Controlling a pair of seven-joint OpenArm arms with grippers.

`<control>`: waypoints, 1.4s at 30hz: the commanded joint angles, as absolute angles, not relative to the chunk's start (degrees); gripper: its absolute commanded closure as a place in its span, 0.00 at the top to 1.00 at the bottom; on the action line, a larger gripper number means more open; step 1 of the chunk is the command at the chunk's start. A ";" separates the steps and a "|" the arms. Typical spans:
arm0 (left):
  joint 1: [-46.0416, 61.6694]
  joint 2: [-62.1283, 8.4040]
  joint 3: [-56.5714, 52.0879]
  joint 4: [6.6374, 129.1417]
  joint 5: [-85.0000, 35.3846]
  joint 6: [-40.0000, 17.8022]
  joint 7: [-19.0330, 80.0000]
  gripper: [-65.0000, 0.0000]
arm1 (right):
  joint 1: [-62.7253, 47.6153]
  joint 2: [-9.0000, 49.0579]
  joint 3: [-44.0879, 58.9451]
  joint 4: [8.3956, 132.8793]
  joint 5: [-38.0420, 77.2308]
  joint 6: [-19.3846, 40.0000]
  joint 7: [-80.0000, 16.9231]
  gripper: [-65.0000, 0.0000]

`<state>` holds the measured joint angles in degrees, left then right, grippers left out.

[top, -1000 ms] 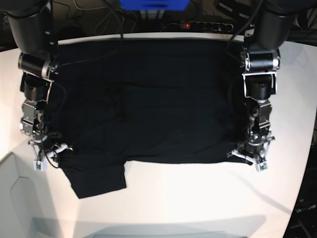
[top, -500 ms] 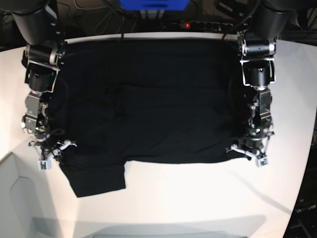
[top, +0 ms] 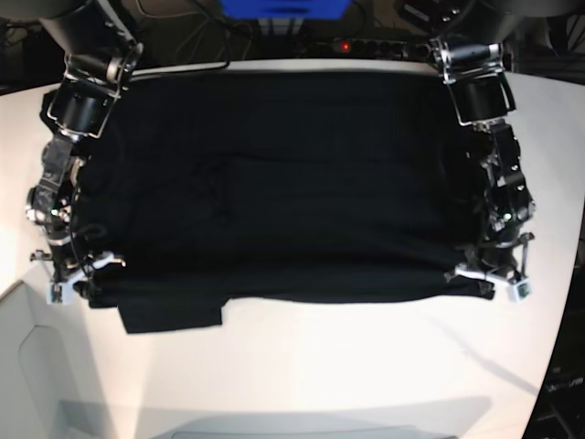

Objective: Fold the T-shirt properly
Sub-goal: 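Fold the hem up toward the collar edge with both grippers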

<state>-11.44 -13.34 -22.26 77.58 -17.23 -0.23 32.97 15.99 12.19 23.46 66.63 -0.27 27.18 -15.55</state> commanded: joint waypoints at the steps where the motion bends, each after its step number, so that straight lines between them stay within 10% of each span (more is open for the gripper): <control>1: -10.59 -13.93 -23.78 80.66 -18.42 -0.31 32.84 0.00 | 16.04 12.97 23.60 69.49 0.40 27.56 -14.02 0.00; 42: 16.31 -11.12 -33.36 96.31 -33.80 -0.31 35.47 0.00 | -10.42 11.03 28.35 88.57 0.13 34.51 -14.02 0.00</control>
